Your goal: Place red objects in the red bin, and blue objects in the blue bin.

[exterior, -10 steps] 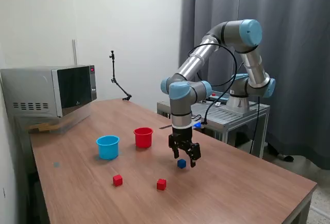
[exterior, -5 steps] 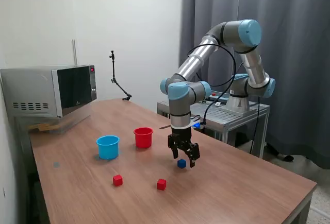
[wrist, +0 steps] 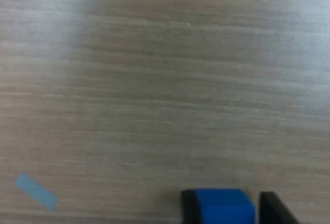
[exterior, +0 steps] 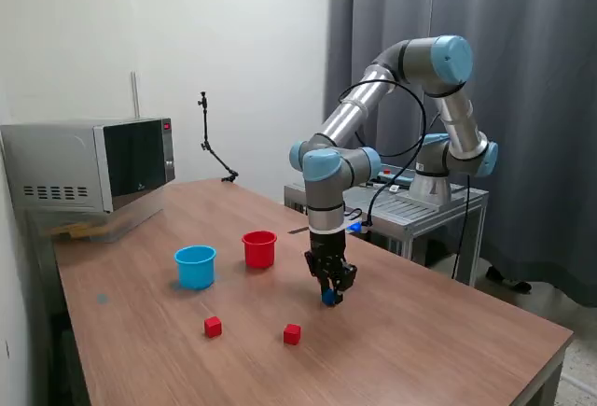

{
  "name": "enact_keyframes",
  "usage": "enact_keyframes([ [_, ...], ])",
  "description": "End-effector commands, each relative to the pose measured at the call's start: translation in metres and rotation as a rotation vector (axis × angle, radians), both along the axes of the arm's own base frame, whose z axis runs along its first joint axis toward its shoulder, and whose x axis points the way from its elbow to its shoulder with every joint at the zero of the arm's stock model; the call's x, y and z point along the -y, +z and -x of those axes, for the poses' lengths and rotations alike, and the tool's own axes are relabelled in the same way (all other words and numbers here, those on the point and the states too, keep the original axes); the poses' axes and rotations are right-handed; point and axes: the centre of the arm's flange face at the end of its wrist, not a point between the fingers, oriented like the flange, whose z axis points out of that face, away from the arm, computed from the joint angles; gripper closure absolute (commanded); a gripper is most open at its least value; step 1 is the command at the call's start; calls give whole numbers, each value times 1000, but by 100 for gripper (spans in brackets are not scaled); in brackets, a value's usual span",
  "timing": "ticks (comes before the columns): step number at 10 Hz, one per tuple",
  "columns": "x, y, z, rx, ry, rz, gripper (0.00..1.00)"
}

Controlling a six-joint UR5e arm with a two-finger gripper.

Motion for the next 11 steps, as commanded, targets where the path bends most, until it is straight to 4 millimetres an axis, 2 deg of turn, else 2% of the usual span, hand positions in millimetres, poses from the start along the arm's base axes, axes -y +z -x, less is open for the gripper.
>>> enact_keyframes([
  [1,-1,1,1,-3,1,-6,100],
  [3,-3,5,5,-11,0,-8,100],
  [4,-6,23,11,-44,3,-39,100],
  [5,-11,59,23,-108,2,-83,100],
  [6,-22,108,29,-179,-13,-96,100],
  [7,-37,145,32,-235,-37,-97,100],
  [8,-68,174,43,-282,-80,-103,100],
  [10,-136,172,56,-283,-170,-106,100],
  [11,-162,153,65,-244,-198,-106,100],
])
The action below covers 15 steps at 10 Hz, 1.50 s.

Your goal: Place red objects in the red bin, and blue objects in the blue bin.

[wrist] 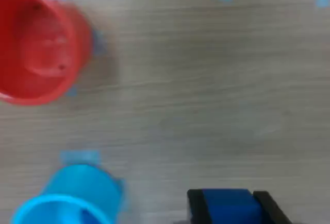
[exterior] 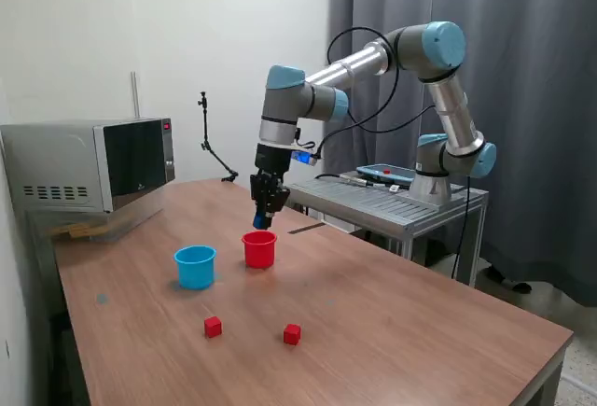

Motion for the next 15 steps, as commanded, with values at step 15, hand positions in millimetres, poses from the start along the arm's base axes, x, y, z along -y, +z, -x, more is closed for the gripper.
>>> enact_keyframes([
  [15,-125,-76,95,39,60,-14,100],
])
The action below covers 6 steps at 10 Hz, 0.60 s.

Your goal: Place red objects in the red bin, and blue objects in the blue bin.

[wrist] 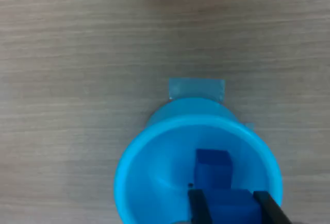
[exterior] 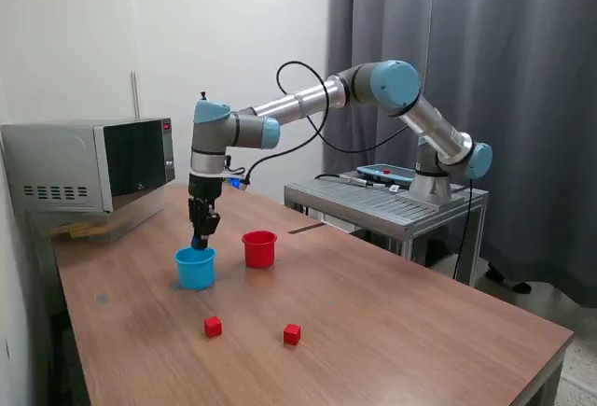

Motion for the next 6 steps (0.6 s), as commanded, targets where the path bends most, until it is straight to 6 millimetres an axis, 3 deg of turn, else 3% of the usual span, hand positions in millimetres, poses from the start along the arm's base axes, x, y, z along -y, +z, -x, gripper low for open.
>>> enact_keyframes([
  [1,-3,-7,3,4,15,-1,100],
  [6,-10,-19,3,17,9,0,100],
])
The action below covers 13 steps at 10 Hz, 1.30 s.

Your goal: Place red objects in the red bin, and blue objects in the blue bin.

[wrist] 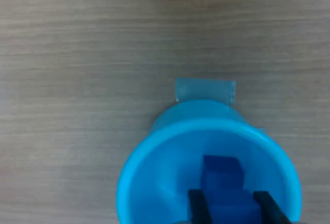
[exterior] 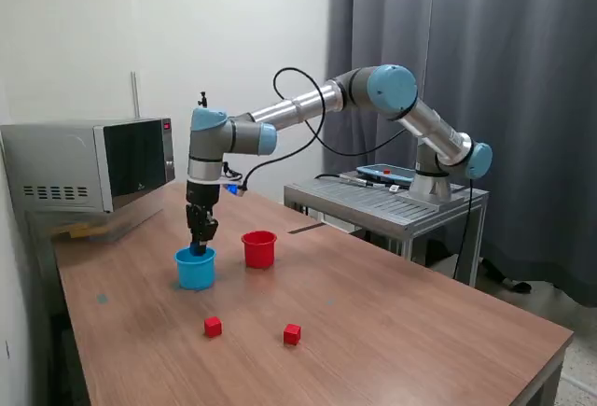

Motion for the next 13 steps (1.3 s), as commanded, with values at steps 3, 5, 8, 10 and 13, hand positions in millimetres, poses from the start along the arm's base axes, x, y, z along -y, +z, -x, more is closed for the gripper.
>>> enact_keyframes([
  [3,-4,0,0,-2,-10,-1,0],
  [5,-4,0,0,-5,-12,-3,0],
  [8,10,19,4,-29,0,-8,0],
  [10,57,42,-5,-33,49,-6,0],
  [13,165,41,-19,5,71,15,0],
])
